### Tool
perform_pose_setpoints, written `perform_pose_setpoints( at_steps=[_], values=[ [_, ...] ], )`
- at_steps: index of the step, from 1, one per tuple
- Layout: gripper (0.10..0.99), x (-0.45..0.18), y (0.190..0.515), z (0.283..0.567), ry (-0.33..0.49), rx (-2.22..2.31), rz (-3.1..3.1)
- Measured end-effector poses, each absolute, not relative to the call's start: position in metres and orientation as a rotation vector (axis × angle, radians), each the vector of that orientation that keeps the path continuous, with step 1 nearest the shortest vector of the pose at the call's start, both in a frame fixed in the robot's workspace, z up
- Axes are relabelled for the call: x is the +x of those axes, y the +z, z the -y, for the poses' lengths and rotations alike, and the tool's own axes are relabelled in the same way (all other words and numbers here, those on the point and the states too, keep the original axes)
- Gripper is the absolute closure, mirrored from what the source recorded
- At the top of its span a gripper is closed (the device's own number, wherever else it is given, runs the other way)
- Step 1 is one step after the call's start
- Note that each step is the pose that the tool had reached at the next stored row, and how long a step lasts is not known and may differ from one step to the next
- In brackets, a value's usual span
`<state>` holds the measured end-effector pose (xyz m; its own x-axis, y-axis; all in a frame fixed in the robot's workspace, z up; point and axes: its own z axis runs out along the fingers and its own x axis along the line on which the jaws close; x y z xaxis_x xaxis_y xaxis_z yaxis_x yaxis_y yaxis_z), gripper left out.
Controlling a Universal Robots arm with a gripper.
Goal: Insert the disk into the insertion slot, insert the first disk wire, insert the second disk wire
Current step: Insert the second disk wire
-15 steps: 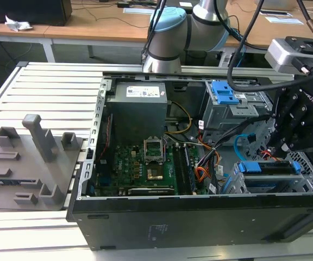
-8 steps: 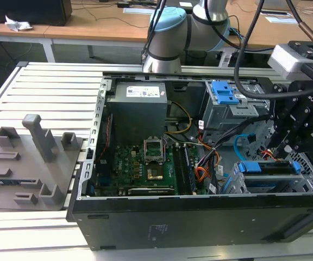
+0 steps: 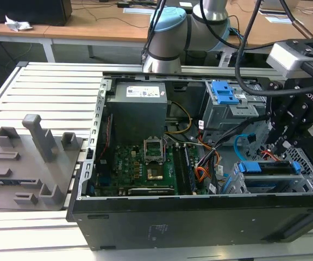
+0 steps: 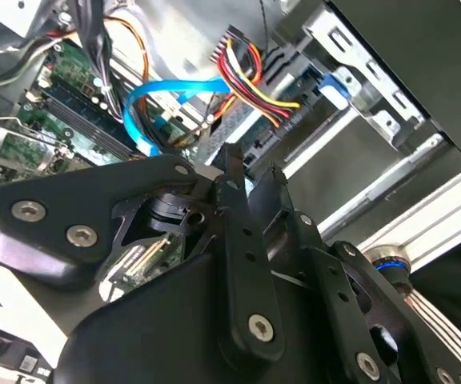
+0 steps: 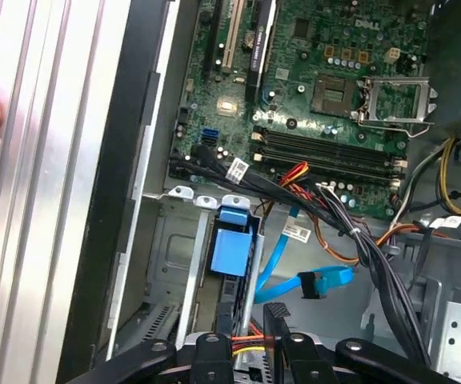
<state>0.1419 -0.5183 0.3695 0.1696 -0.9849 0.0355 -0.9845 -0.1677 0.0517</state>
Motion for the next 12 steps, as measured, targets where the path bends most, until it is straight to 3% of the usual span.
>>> perform_pose_setpoints(
  at_steps=[4, 12],
  values=[
    [0.784, 0.142, 0.370, 0.502, -0.010, 2.354, 1.985],
    [0.784, 0.121, 0.368, 0.500, -0.010, 2.354, 1.985]
  ],
)
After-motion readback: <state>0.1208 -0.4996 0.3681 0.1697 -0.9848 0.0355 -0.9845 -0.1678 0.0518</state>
